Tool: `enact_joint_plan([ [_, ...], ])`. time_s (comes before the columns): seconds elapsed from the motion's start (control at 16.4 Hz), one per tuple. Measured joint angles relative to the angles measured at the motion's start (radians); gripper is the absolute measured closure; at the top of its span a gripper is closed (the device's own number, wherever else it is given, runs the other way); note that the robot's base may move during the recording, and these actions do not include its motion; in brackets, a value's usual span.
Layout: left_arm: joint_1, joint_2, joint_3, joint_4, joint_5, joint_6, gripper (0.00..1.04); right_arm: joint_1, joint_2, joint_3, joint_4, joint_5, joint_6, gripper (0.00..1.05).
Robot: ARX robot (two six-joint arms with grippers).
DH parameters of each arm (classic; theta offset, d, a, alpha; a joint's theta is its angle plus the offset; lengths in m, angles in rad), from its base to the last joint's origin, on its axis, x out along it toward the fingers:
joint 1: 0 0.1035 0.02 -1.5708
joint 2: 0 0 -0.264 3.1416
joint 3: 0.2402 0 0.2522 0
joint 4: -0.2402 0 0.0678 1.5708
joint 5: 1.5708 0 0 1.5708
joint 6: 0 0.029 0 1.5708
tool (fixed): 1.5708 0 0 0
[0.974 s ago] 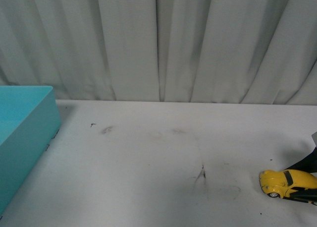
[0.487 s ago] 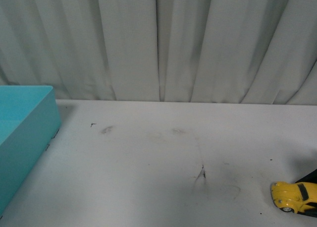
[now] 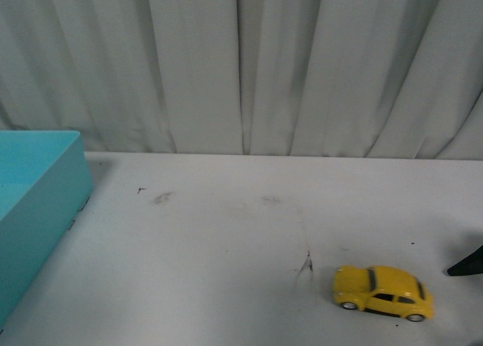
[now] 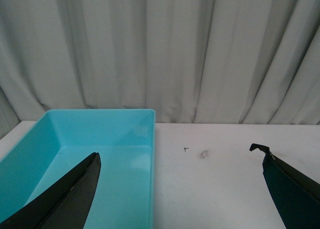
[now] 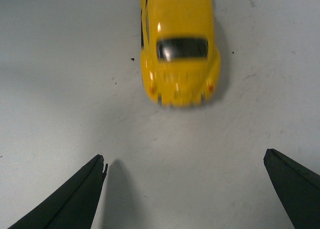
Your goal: Wind up and store yellow beetle toy
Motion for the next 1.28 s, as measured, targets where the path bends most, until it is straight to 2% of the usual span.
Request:
enact_joint_plan([
  [0.49, 0.0, 0.0, 0.0, 0.0, 0.0, 0.0, 0.07, 0.001, 0.0, 0.0, 0.001, 0.0, 0.0, 0.06],
  [0.55, 0.0, 0.0, 0.0, 0.0, 0.0, 0.0, 0.07, 0.006, 0.0, 0.0, 0.009, -0.025, 0.0, 0.06],
  [0.79, 0.0, 0.0, 0.0, 0.0, 0.0, 0.0, 0.07, 0.033, -0.108, -0.002, 0.063, -0.234, 0.016, 0.06],
  [0.91, 0.0, 0.0, 0.0, 0.0, 0.0, 0.0, 0.07, 0.053, -0.215, -0.019, 0.131, -0.375, 0.119, 0.06],
  [0.97, 0.0, 0.0, 0.0, 0.0, 0.0, 0.0, 0.07, 0.057, -0.232, -0.023, 0.132, -0.405, 0.17, 0.06],
  [1.16, 0.0, 0.0, 0.0, 0.0, 0.0, 0.0, 0.07, 0.057, -0.224, -0.033, 0.176, -0.4, 0.232, 0.06],
  [1.28, 0.0, 0.0, 0.0, 0.0, 0.0, 0.0, 0.07, 0.057, -0.224, -0.032, 0.144, -0.404, 0.256, 0.06],
])
